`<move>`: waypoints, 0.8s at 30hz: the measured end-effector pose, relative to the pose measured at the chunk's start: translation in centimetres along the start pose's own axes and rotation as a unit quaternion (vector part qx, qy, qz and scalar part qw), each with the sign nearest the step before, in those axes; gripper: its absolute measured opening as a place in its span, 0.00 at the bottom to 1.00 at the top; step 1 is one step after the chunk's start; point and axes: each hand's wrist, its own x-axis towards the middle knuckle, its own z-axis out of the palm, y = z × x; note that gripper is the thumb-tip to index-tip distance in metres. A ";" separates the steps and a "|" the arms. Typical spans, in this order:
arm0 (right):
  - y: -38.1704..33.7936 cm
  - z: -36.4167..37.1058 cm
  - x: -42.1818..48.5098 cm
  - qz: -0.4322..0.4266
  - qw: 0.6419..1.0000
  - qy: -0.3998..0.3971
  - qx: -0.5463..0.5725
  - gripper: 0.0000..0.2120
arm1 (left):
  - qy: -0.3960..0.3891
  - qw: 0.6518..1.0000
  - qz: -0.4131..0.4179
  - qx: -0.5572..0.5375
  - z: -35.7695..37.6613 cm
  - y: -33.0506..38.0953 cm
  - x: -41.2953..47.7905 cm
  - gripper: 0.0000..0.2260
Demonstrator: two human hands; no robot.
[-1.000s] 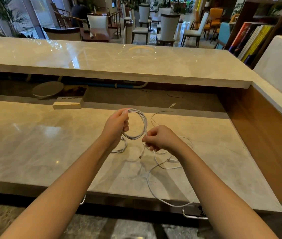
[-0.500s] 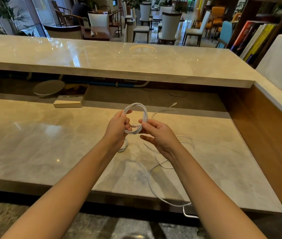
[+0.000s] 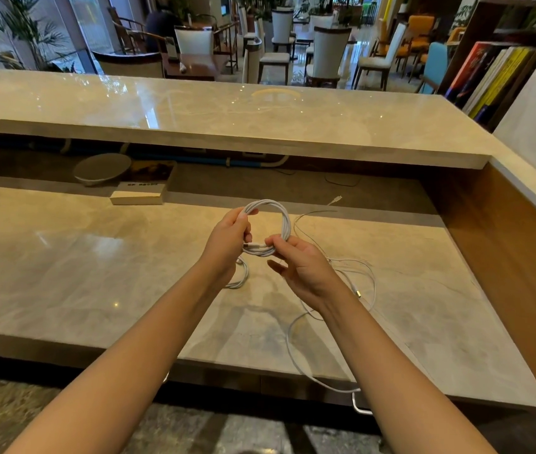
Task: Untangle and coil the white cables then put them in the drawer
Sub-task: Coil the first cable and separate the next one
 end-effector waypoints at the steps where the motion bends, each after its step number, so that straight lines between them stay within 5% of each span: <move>1: 0.0 0.0 0.0 0.006 1.000 -0.016 -0.003 0.09 | -0.016 1.000 -0.008 -0.023 -0.3 0.0 0.0 0.13; 10: 1.3 -0.2 1.4 0.029 0.979 0.026 -0.199 0.11 | -0.060 0.993 -0.054 -0.082 -2.0 -1.5 0.3 0.13; 24: 6.8 0.6 6.3 0.123 0.956 0.084 -0.251 0.09 | -0.009 0.992 -0.118 -0.054 -4.6 -6.9 2.4 0.08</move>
